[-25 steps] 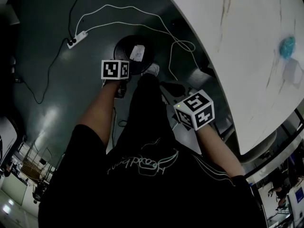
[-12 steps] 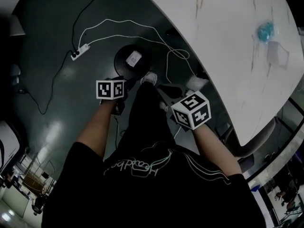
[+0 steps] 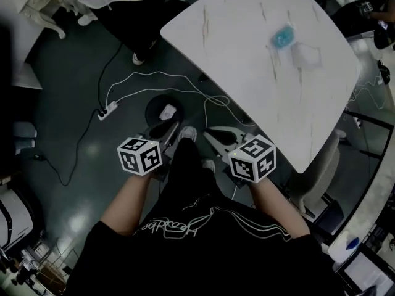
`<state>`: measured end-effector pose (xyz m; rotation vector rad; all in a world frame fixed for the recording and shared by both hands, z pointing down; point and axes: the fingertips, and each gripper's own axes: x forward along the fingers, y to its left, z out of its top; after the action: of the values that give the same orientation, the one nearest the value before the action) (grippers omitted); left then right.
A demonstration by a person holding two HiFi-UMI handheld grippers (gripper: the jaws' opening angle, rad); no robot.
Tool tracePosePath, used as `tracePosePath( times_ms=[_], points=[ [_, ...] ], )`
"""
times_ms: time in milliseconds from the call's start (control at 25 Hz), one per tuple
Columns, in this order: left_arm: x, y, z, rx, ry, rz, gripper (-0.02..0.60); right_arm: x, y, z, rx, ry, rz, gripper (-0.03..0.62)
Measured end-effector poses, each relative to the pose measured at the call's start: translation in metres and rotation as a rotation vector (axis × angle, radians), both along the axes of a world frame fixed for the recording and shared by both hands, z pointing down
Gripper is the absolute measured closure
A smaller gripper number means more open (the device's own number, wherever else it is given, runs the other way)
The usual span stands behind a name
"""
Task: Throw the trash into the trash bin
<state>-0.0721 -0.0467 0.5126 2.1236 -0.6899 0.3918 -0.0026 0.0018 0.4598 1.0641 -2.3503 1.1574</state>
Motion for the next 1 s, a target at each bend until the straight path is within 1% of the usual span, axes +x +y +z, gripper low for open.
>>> tracePosePath(
  times_ms=[40, 120, 280, 480, 560, 640, 720, 880, 1000],
  points=[
    [0.008, 0.002, -0.024, 0.038, 0.020, 0.011, 0.542, 0.007, 0.005, -0.014, 0.023, 0.001, 0.014, 0.562],
    [0.024, 0.010, -0.069, 0.103, 0.060, 0.040, 0.572, 0.021, 0.015, -0.041, 0.067, 0.008, 0.035, 0.562],
    [0.058, 0.043, -0.156, 0.223, 0.136, 0.117, 0.577, 0.047, 0.044, -0.098, 0.149, 0.016, 0.075, 0.562],
    [0.110, 0.081, -0.252, 0.409, 0.185, 0.266, 0.577, 0.088, 0.072, -0.176, 0.307, 0.036, 0.135, 0.562],
    [0.126, 0.099, -0.283, 0.467, 0.219, 0.325, 0.577, 0.102, 0.083, -0.202, 0.364, 0.047, 0.160, 0.562],
    [0.141, 0.116, -0.307, 0.510, 0.248, 0.372, 0.577, 0.113, 0.093, -0.224, 0.410, 0.041, 0.188, 0.562],
    [0.155, 0.127, -0.323, 0.539, 0.252, 0.404, 0.577, 0.126, 0.102, -0.245, 0.452, 0.031, 0.214, 0.562],
    [0.185, 0.145, -0.340, 0.553, 0.256, 0.458, 0.577, 0.156, 0.121, -0.274, 0.528, 0.049, 0.262, 0.562],
    [0.205, 0.153, -0.351, 0.578, 0.259, 0.495, 0.577, 0.178, 0.129, -0.288, 0.567, 0.027, 0.313, 0.562]
  ],
)
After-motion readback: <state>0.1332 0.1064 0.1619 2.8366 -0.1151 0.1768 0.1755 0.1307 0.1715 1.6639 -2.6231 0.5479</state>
